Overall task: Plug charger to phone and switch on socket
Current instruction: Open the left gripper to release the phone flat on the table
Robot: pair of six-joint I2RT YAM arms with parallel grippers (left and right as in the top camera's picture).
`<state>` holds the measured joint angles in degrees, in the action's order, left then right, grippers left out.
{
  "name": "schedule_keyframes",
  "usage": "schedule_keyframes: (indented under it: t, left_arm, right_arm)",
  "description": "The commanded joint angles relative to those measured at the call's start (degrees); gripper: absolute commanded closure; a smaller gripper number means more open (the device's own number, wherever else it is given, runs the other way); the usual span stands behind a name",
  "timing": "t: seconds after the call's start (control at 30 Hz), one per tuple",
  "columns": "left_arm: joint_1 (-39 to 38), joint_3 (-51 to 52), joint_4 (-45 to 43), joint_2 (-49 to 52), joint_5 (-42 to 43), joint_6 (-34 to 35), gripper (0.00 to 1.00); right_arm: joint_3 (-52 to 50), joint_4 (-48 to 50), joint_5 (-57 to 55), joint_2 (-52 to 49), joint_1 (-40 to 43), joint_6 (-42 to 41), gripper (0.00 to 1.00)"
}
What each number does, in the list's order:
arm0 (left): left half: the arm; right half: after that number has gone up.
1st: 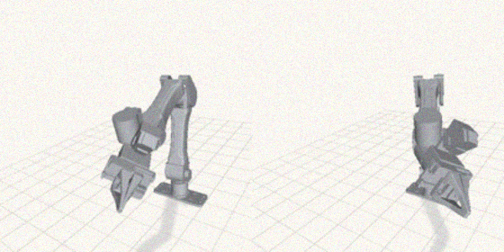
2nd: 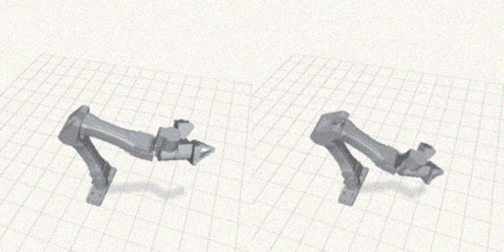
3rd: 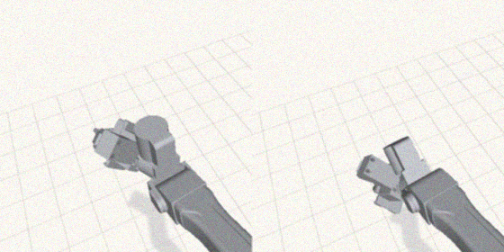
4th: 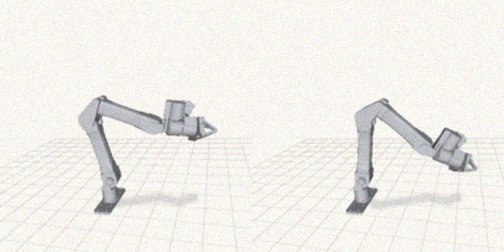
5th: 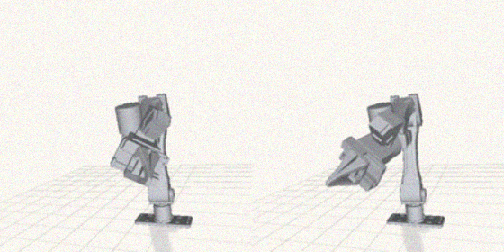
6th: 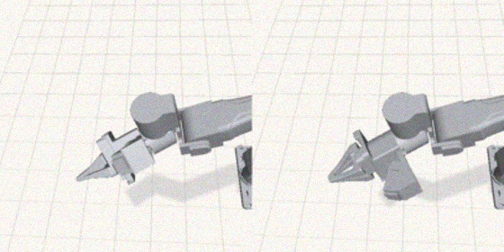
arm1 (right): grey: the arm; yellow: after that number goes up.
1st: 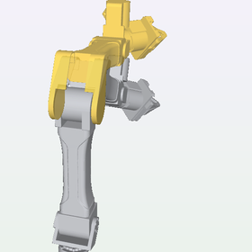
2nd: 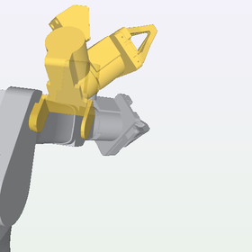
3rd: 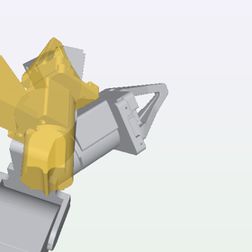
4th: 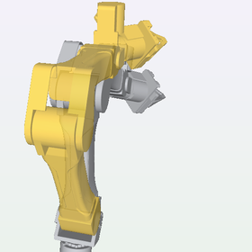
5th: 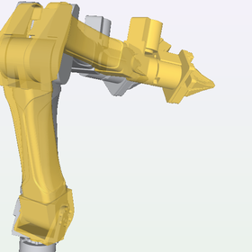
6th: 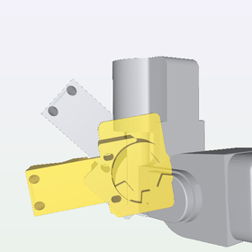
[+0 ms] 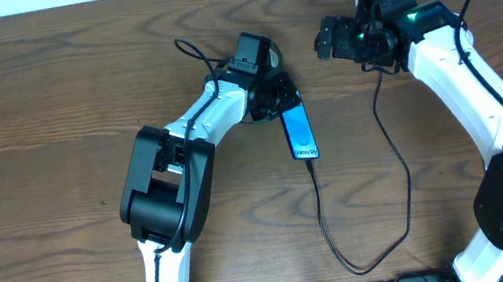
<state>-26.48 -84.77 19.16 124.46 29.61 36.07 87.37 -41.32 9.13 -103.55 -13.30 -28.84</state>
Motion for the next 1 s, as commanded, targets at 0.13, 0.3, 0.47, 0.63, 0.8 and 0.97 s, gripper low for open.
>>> schedule_keyframes:
  t: [0.13, 0.3, 0.47, 0.63, 0.8, 0.97]
  left_arm:
    - [-0.1, 0.3, 0.2, 0.0, -0.3, -0.4, 0.70]
    - [-0.1, 0.3, 1.2, 0.0, -0.3, -0.4, 0.70]
    - [-0.1, 0.3, 1.6, 0.0, -0.5, -0.4, 0.70]
    - [-0.1, 0.3, 1.9, 0.0, -2.4, -0.4, 0.69]
    - [-0.1, 0.3, 4.9, 0.0, -7.4, -0.4, 0.51]
    - [-0.1, 0.3, 5.4, 0.0, -8.3, -0.4, 0.47]
  right_arm:
    - [0.2, -0.1, -0.7, 0.4, -0.3, 0.9, 0.08]
    - [0.2, -0.2, -0.7, 0.4, -0.3, 0.9, 0.08]
    - [0.2, -0.3, -0.7, 0.4, -0.3, 0.9, 0.08]
    - [0.2, -0.3, -0.7, 0.4, -0.3, 0.9, 0.08]
    - [0.2, -0.5, -0.7, 0.4, -0.3, 0.9, 0.07]
    - [0.2, -0.6, -1.3, 0.4, -0.3, 0.9, 0.07]
